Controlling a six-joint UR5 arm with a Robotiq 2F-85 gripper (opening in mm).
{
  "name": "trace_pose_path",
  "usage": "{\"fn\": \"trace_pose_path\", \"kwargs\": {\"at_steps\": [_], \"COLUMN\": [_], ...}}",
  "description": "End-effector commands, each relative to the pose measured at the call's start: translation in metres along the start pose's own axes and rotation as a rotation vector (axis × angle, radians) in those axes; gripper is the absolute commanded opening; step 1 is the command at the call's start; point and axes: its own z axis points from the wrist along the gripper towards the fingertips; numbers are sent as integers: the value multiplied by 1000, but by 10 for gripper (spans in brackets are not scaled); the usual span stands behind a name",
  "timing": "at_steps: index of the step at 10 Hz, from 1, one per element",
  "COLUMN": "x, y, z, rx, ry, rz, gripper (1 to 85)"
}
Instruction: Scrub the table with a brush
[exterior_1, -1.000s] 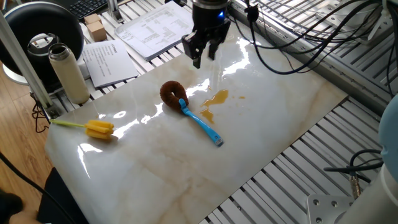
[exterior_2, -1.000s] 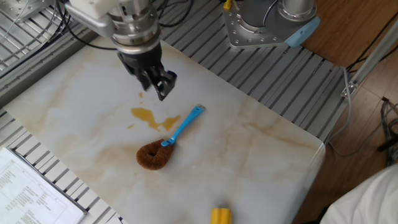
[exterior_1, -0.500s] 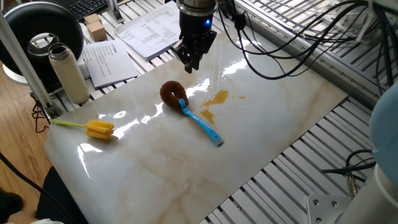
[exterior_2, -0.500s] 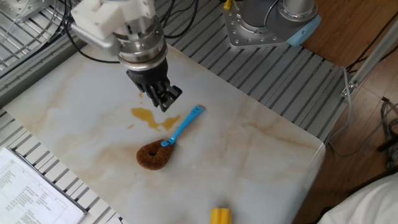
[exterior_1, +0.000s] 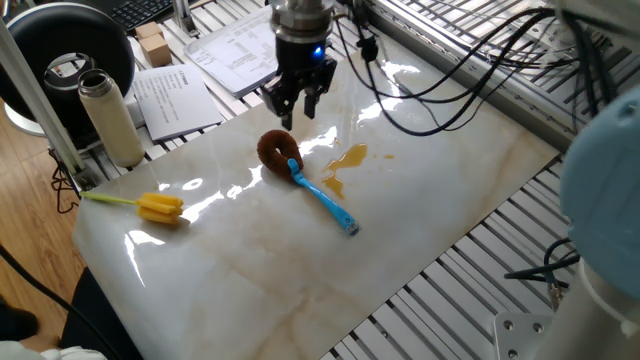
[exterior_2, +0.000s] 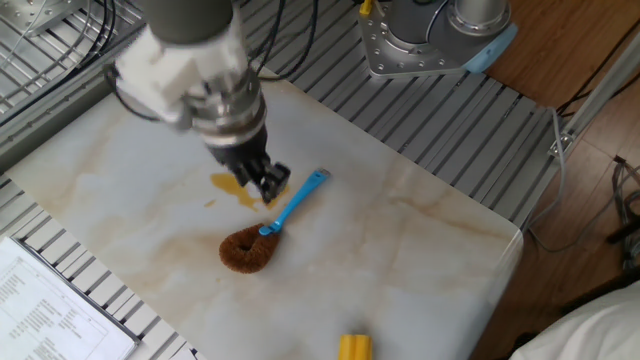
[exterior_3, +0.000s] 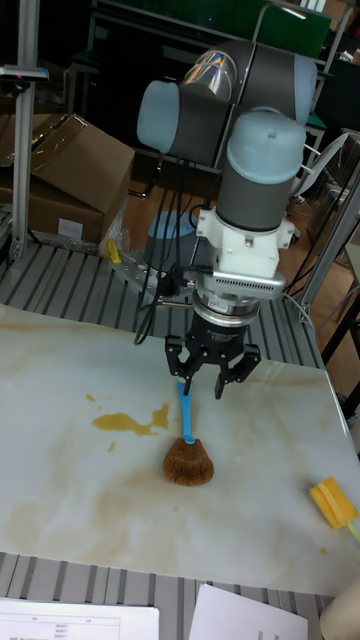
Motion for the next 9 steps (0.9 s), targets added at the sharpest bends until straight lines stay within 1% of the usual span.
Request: {"fn": "trace_pose_path", "kwargs": {"at_steps": [1,2,3,4,5,6,7,8,9], "x": [-2,-3,-5,-19,-29,-23,-11,-6,-5], "y": [5,-3,-7,-11,-23,-35,-45,-48,-40], "z": [4,4,4,21,47,54,43,42,43], "rx": [-18,13,28,31,40,46,73,85,55], "ry": [12,9,-1,-15,-17,-6,27,46,49], "rz": [13,16,31,40,49,45,45,40,48], "gripper": [480,480,473,463,423,423,427,433,450]}}
